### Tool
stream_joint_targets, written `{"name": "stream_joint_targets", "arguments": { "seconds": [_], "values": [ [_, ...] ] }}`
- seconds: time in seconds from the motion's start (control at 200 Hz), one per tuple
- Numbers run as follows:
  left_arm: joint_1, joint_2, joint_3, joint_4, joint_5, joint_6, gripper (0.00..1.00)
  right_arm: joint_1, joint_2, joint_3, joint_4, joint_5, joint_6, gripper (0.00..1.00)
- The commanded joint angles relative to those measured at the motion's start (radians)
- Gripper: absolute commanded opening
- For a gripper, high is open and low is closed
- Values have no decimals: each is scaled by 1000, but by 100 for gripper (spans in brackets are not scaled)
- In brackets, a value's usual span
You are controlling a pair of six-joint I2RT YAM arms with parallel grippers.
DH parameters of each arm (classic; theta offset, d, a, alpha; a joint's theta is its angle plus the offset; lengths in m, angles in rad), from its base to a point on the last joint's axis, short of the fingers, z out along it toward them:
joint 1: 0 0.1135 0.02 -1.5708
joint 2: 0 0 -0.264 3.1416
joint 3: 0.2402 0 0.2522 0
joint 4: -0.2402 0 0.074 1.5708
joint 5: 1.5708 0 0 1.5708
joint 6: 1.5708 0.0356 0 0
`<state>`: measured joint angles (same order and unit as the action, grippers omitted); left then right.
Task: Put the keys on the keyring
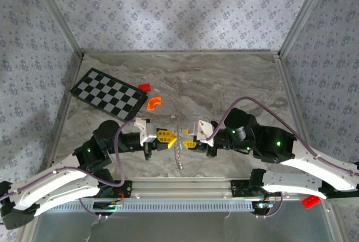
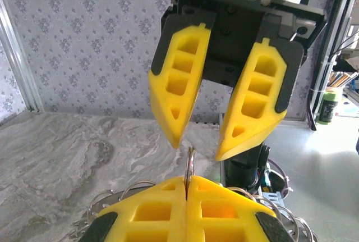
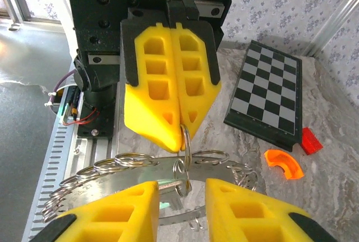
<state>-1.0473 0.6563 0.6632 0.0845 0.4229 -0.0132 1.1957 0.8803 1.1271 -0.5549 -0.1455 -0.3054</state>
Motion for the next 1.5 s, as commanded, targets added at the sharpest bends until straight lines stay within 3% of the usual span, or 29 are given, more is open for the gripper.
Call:
{"name": "stream_joint_targets", "arguments": {
  "seconds": [0.0, 1.029, 1.494],
  "values": [
    [3, -26, 7, 74, 28, -17, 0, -7, -12, -4, 30, -17, 24, 27],
    [3, -26, 9, 92, 49, -28, 0, -28, 20, -16, 30, -102, 37, 1],
    [1, -12, 3, 156, 98, -56, 0, -46, 62, -10, 45, -184, 32, 1]
  ]
}}
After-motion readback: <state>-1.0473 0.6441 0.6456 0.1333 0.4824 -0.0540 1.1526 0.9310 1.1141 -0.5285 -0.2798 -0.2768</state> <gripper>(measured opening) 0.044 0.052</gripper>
